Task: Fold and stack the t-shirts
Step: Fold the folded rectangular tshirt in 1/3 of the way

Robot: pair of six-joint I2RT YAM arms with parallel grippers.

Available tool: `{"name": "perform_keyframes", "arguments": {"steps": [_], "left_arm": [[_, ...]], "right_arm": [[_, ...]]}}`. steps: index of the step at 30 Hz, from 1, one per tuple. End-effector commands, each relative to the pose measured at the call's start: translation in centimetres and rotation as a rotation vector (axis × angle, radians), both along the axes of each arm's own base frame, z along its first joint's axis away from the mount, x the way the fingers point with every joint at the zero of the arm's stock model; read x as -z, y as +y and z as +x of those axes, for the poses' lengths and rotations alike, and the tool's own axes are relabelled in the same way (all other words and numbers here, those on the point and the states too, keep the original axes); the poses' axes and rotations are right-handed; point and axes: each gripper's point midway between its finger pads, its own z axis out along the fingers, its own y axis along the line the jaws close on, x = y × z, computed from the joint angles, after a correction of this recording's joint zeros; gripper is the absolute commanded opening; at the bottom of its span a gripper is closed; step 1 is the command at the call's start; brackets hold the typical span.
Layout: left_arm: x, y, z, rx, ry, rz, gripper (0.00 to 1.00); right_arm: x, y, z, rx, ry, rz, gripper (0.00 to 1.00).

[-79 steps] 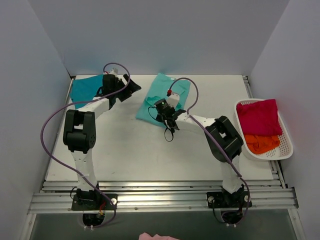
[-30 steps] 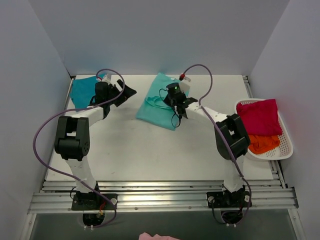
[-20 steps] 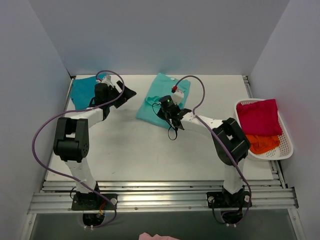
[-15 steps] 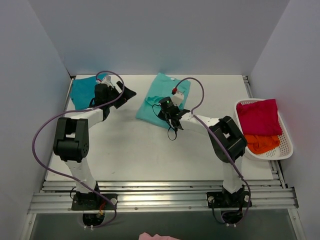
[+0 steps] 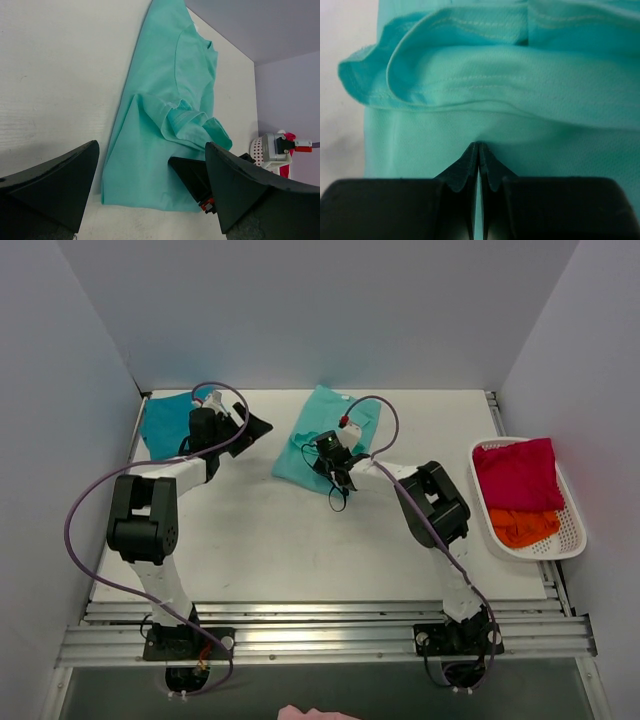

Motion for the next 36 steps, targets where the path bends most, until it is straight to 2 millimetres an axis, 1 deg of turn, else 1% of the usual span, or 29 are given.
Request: {"name": "perform_keyframes", "arguments": {"steps": [1, 2, 4, 5, 7, 8, 11, 12, 13, 14, 15, 16, 17, 18, 19, 20, 21, 22, 24, 26, 28, 29, 30, 31, 32, 33, 34, 35, 36], "left_arm": [[-1.8, 0.1, 0.7, 0.006, -0.075, -0.005, 0.96], [-1.7, 0.0, 0.7, 0.006, -0.074, -0.005, 0.96], [-1.6, 0.0, 0.8, 0.010, -0.074, -0.008, 0.96], [-1.6, -0.2, 0.9, 0.013, -0.074, -0.008, 0.96], [-1.5, -0.1, 1.0, 0.011, -0.074, -0.010, 0.96], [-1.5, -0.1, 1.0, 0.012, -0.075, -0.010, 0.96], [-1.5, -0.1, 1.2, 0.014, -0.076, -0.010, 0.96], [-1.5, -0.1, 1.2, 0.015, -0.077, -0.009, 0.96], [-1.5, -0.1, 1.3, 0.016, -0.077, -0.011, 0.96], [-1.3, -0.1, 1.4, 0.016, -0.074, -0.010, 0.96], [-1.3, -0.1, 1.4, 0.016, -0.076, -0.011, 0.96], [-1.3, -0.2, 1.5, 0.018, -0.076, -0.012, 0.96], [-1.0, -0.2, 1.5, 0.021, -0.071, -0.009, 0.96], [-0.9, -0.2, 1.5, 0.020, -0.069, -0.007, 0.96], [-0.9, -0.2, 1.4, 0.019, -0.068, -0.005, 0.96], [-0.8, -0.1, 1.4, 0.020, -0.068, -0.002, 0.96], [-0.7, -0.1, 1.4, 0.019, -0.064, 0.000, 0.96], [-0.6, 0.0, 1.3, 0.017, -0.062, 0.002, 0.96], [-0.7, 0.1, 1.2, 0.013, -0.066, 0.010, 0.96], [-0.6, 0.1, 1.2, 0.011, -0.064, 0.009, 0.96], [-0.8, 0.1, 1.2, 0.009, -0.067, 0.008, 0.96], [-0.8, 0.1, 1.2, 0.010, -0.064, 0.007, 0.96], [-0.9, 0.1, 1.2, 0.010, -0.064, 0.007, 0.96], [-1.0, 0.1, 1.2, 0.009, -0.067, 0.008, 0.96], [-1.2, 0.1, 1.1, 0.009, -0.067, 0.009, 0.96], [-1.4, 0.1, 1.0, 0.010, -0.072, 0.012, 0.96], [-1.8, 0.2, 0.9, 0.007, -0.079, 0.014, 0.96], [-1.5, 0.2, 0.6, 0.008, -0.073, 0.023, 0.96], [-1.5, 0.3, 0.6, -0.002, -0.076, 0.032, 0.96]], "right_arm": [[-1.1, -0.6, 1.8, 0.023, -0.028, 0.019, 0.00], [-1.1, -1.1, 2.2, 0.029, -0.031, 0.017, 0.00], [-1.5, -1.4, 2.8, 0.035, -0.038, 0.020, 0.00], [-1.6, -2.0, 3.3, 0.046, -0.041, 0.018, 0.00], [-1.3, -2.5, 3.9, 0.053, -0.037, 0.018, 0.00], [-1.6, -3.2, 4.7, 0.066, -0.043, 0.023, 0.00], [-1.4, -4.0, 6.5, 0.085, -0.050, 0.030, 0.00], [-1.3, -4.8, 7.4, 0.098, -0.049, 0.037, 0.00], [-0.1, -5.0, 7.8, 0.102, -0.036, 0.030, 0.00], [-1.3, -5.0, 9.2, 0.109, -0.061, 0.045, 0.00], [-0.3, -5.8, 10.0, 0.126, -0.053, 0.033, 0.00], [-0.4, -6.0, 10.7, 0.135, -0.065, 0.032, 0.00], [-1.9, -5.8, 12.1, 0.143, -0.105, 0.048, 0.00], [-1.1, -6.0, 12.8, 0.146, -0.104, 0.044, 0.00], [-1.4, -6.7, 13.8, 0.157, -0.117, 0.049, 0.00], [-3.1, -6.6, 15.2, 0.158, -0.158, 0.072, 0.00], [-3.1, -6.8, 15.8, 0.160, -0.164, 0.077, 0.00], [-3.8, -7.3, 16.6, 0.162, -0.183, 0.088, 0.00], [-6.6, -6.9, 17.7, 0.145, -0.249, 0.128, 0.00], [-9.0, -6.8, 18.4, 0.140, -0.313, 0.148, 0.00], [-12.1, -6.6, 19.4, 0.135, -0.405, 0.172, 0.00], [-13.2, -6.8, 19.8, 0.142, -0.444, 0.175, 0.02], [-13.5, -6.9, 20.3, 0.146, -0.470, 0.177, 0.06], [-14.9, -7.0, 21.0, 0.147, -0.515, 0.193, 0.11], [-16.4, -7.1, 21.8, 0.128, -0.571, 0.219, 0.34], [-15.5, -7.2, 22.4, 0.115, -0.576, 0.222, 0.51], [-17.2, -7.3, 23.0, 0.106, -0.607, 0.239, 0.64], [-17.2, -7.9, 23.2, 0.101, -0.603, 0.244, 0.79], [-18.0, -8.1, 23.0, 0.088, -0.603, 0.252, 0.84]]}}
